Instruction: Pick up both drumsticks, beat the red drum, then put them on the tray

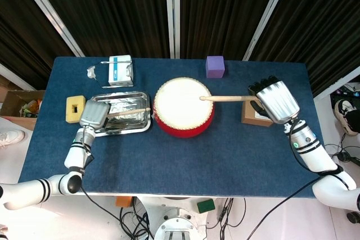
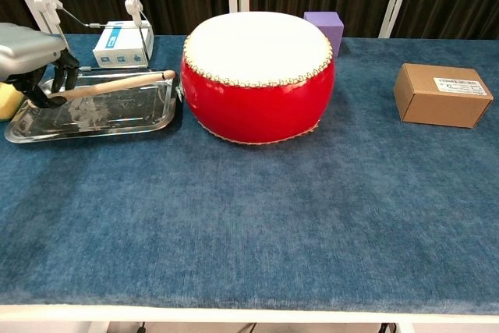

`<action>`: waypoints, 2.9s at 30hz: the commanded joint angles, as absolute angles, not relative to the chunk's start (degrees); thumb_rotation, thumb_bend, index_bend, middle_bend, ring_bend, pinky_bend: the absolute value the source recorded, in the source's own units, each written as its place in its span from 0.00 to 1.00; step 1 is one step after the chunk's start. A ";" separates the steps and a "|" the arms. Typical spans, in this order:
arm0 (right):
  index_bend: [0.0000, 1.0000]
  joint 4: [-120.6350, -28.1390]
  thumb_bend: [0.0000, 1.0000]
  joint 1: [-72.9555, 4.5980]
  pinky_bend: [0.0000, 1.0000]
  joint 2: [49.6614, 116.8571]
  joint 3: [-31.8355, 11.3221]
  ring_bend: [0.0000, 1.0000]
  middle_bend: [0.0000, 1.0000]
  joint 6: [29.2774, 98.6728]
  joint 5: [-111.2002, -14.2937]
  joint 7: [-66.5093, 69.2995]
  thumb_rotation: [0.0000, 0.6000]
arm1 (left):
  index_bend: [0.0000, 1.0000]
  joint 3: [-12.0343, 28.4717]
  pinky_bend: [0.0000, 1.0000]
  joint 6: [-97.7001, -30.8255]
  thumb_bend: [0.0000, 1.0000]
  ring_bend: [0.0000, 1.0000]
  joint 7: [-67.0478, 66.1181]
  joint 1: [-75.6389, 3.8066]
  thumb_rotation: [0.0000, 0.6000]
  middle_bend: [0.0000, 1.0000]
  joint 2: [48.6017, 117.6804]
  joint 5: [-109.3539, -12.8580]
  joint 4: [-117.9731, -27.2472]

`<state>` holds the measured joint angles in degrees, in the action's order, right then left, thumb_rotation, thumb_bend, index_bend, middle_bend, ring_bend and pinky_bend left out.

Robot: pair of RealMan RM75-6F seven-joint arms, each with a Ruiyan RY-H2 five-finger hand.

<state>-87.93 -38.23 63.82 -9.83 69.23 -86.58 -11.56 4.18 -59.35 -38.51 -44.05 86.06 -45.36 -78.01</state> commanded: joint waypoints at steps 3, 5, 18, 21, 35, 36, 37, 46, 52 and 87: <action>0.88 -87.46 0.90 -38.09 0.52 64.25 -9.63 0.49 0.75 68.65 -86.47 -11.43 1.00 | 0.55 4.70 0.68 -58.33 0.58 0.55 -39.13 -43.89 1.00 0.57 86.41 -43.85 -77.50; 0.88 -87.20 0.90 -38.25 0.52 64.63 -9.53 0.49 0.75 68.03 -86.44 -11.40 1.00 | 0.40 4.96 0.67 -59.12 0.45 0.47 -39.19 -43.42 1.00 0.45 85.79 -43.56 -78.86; 0.89 -93.84 0.90 -47.37 0.49 66.02 -12.07 0.49 0.76 52.83 -80.04 -24.01 1.00 | 0.22 7.01 0.60 -72.16 0.28 0.36 -28.03 -35.94 1.00 0.28 74.35 -55.77 -96.75; 0.89 -94.94 0.90 -50.35 0.48 67.34 -13.34 0.49 0.76 49.29 -75.47 -29.43 1.00 | 0.26 6.78 0.59 -72.89 0.28 0.36 -23.85 -34.91 1.00 0.30 71.23 -61.83 -101.44; 0.90 -93.80 0.91 -60.13 0.44 74.05 -15.54 0.48 0.76 46.73 -59.23 -44.08 1.00 | 0.29 11.79 0.61 -65.34 0.28 0.37 -20.46 -40.88 1.00 0.33 68.63 -68.00 -112.35; 0.90 -93.77 0.91 -60.59 0.44 74.26 -15.44 0.48 0.76 46.84 -58.50 -44.78 1.00 | 0.29 12.24 0.61 -65.04 0.28 0.37 -21.10 -41.40 1.00 0.33 68.87 -67.30 -112.53; 0.90 -93.70 0.91 -61.25 0.44 74.62 -15.28 0.48 0.76 46.92 -57.54 -45.69 1.00 | 0.29 13.05 0.61 -64.69 0.28 0.37 -21.84 -42.22 1.00 0.33 69.35 -66.32 -112.75; 0.90 -92.64 0.91 -64.33 0.43 77.71 -14.71 0.48 0.76 49.04 -52.66 -47.64 1.00 | 0.29 16.50 0.62 -61.77 0.28 0.37 -21.67 -46.65 1.00 0.32 73.40 -60.55 -111.73; 0.89 -91.63 0.90 -65.48 0.42 79.06 -14.30 0.48 0.76 50.25 -51.62 -47.61 1.00 | 0.29 17.05 0.62 -60.97 0.28 0.37 -23.79 -49.08 1.00 0.32 75.74 -57.48 -110.10; 0.89 -89.89 0.90 -67.95 0.41 81.76 -11.83 0.48 0.76 52.26 -51.00 -44.30 1.00 | 0.41 16.99 0.60 -63.02 0.29 0.33 -32.99 -55.06 1.00 0.44 80.40 -48.11 -104.58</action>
